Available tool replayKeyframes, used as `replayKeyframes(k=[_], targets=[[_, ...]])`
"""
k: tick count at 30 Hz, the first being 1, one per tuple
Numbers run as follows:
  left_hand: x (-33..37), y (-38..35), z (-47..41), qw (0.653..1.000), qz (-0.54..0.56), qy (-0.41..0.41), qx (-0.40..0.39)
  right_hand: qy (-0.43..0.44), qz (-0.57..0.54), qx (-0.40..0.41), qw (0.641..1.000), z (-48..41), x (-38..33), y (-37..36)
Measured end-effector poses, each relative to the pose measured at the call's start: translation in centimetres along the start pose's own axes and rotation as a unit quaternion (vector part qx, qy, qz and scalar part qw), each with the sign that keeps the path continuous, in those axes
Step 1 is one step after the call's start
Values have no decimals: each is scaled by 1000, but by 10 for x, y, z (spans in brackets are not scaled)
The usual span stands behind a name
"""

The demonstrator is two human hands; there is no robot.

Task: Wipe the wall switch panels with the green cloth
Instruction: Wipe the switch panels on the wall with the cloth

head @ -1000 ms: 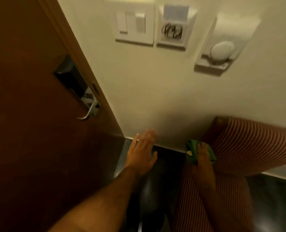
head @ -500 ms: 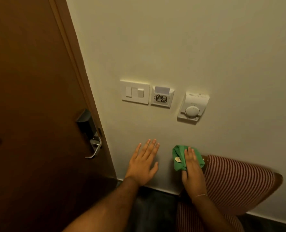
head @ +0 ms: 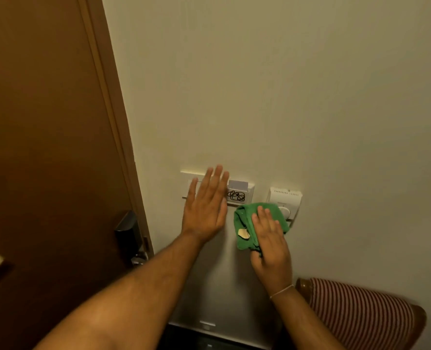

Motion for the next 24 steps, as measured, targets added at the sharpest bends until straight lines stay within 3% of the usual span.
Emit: replayKeyframes(k=[9,16,24], targets=[[-41,28,-125,994,-14,-21,104,-3,23,-31,999,-35,-3,-55],[-52,11,-137,985,-17,-55,162,-13,117,-39,992,-38,25,-95],[-54,3,-139,978,-10,-85,188,-62,100,15,993,-42,30,-119]])
Point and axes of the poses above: each hand's wrist, its own z-axis away from the middle knuckle, its own y-axis out of the back of the hand, x = y × z, the point moved 3 cm from there along -z, towards the middle knuckle, and after that the axes turned 10 degrees about -x, right-handed, at the moved point
